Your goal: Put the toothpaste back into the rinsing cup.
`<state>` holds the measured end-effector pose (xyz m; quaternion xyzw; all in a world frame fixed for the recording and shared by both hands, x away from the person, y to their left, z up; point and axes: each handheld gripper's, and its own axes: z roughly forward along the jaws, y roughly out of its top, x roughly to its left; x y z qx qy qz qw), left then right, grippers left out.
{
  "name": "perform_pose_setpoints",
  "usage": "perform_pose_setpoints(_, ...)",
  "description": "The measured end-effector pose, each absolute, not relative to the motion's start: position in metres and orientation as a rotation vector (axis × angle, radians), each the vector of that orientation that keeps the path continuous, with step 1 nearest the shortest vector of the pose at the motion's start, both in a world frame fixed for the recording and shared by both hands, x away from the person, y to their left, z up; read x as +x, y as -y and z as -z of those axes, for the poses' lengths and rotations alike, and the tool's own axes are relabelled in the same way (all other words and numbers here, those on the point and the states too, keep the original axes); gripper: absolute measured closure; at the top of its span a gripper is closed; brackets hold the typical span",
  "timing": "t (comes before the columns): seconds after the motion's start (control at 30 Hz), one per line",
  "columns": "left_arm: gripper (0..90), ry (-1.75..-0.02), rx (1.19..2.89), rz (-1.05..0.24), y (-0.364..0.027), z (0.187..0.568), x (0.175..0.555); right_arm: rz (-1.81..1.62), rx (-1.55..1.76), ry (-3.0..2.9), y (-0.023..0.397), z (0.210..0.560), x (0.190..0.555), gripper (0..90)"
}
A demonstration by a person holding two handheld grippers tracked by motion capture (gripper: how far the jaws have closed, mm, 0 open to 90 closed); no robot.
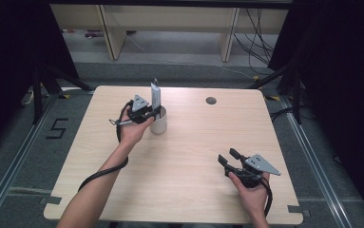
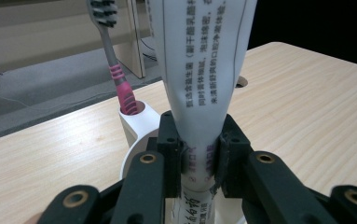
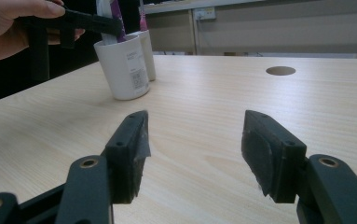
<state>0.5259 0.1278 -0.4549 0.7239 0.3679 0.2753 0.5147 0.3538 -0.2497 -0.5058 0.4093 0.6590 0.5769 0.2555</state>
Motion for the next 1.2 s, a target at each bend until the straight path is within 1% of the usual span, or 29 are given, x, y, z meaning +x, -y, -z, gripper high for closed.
perform_pose_setpoints(0.2,74.9,-0.894,1.755,-0.652,-0.1279,0.4566,0.5271,-1.57,1.109,-1.796,0.2491,0.5059,0.3538,42.1)
perform_pose_setpoints(0.23,74.9,-0.891,1.752,-0.648,-0.1277,0.4571,0.5276,-1.594,1.149,-1.798,0.247,0.5059,0.352,42.1)
perform_pose_setpoints(1.2,74.3,-0.928,1.813,-0.608,-0.1259,0.4641,0.5307,-1.572,1.121,-1.809,0.2478,0.5068,0.3533,42.1)
